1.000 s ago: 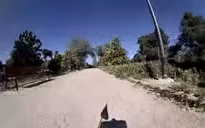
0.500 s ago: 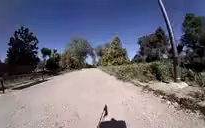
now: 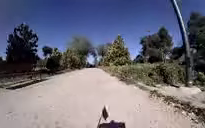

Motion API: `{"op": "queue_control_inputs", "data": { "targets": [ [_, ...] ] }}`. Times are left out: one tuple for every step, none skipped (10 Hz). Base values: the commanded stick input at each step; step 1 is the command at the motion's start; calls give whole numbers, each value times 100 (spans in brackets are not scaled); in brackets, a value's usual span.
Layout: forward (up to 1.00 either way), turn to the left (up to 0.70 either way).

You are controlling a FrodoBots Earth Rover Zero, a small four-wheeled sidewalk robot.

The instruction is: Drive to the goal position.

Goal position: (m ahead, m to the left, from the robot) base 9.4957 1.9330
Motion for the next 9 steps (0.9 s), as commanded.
{"op": "queue_control_inputs", "data": {
  "targets": [
    [100, 4],
    [100, 4],
    [100, 4],
    [100, 4],
    [100, 4],
    [100, 4],
    [100, 4],
    [100, 4],
    [100, 4]
  ]
}}
